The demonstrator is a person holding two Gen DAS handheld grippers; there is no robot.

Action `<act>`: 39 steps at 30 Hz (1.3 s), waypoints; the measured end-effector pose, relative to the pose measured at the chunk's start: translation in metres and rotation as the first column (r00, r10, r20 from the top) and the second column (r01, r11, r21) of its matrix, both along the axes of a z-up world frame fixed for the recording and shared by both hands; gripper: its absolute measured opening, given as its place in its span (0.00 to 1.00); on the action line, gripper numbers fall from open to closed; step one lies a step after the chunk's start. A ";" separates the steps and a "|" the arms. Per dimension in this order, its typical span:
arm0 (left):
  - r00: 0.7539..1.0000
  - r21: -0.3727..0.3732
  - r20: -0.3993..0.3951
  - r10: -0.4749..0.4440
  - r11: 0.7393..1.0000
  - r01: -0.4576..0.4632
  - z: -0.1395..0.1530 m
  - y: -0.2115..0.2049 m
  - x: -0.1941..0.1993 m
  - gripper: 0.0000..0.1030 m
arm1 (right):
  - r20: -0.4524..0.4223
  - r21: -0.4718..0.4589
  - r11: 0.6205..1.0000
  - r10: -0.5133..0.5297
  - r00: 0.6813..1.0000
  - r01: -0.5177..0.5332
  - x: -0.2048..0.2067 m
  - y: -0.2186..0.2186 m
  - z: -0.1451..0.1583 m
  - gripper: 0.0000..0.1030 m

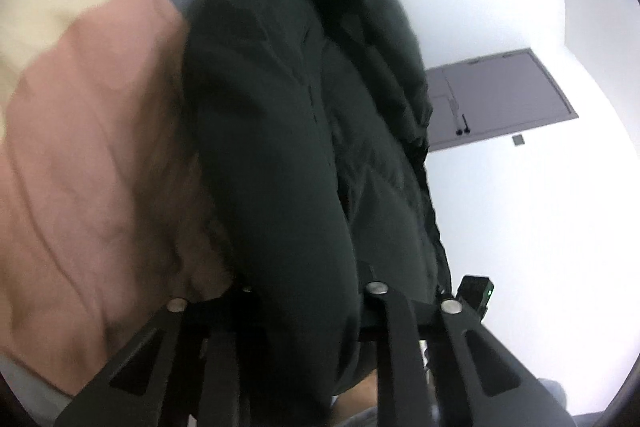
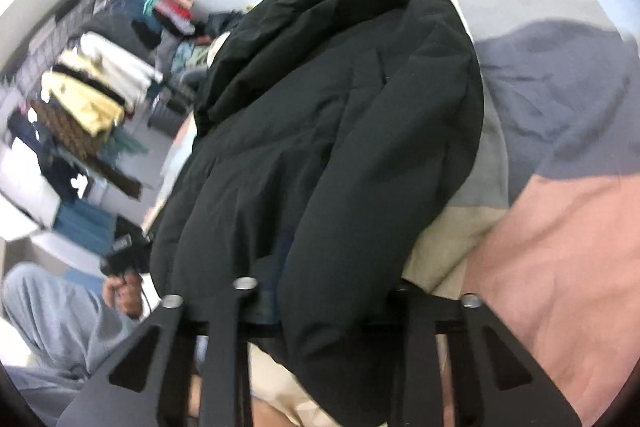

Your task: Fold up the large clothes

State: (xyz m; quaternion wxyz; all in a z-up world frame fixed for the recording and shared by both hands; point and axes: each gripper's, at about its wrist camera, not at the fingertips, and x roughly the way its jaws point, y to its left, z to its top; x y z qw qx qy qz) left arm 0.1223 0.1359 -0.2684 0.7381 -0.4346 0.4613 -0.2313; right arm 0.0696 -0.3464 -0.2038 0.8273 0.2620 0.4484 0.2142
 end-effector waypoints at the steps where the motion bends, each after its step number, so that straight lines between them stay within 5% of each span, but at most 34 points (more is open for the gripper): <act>1: 1.000 -0.002 0.016 0.011 1.000 -0.011 0.008 0.002 -0.001 0.10 | 0.015 -0.002 1.000 0.002 1.000 -0.002 -0.001 0.001 0.007 0.15; 14: 0.985 -0.032 0.140 0.103 0.995 -0.100 0.103 0.036 -0.011 0.04 | 0.273 0.045 0.997 -0.079 0.959 0.069 -0.014 0.000 0.137 0.12; 22: 0.964 -0.045 0.237 0.119 0.993 -0.111 0.189 0.068 -0.026 0.04 | 0.363 0.090 0.995 -0.071 0.929 0.041 -0.023 0.014 0.205 0.12; 32: 0.954 0.049 0.293 0.068 0.995 -0.086 0.283 0.089 -0.048 0.05 | 0.432 0.000 1.000 0.025 0.901 -0.028 -0.059 0.042 0.276 0.12; 39: 0.965 0.127 0.264 0.000 0.991 -0.034 0.305 0.096 -0.099 0.06 | 0.432 0.023 0.998 0.043 0.901 -0.059 -0.108 0.049 0.291 0.12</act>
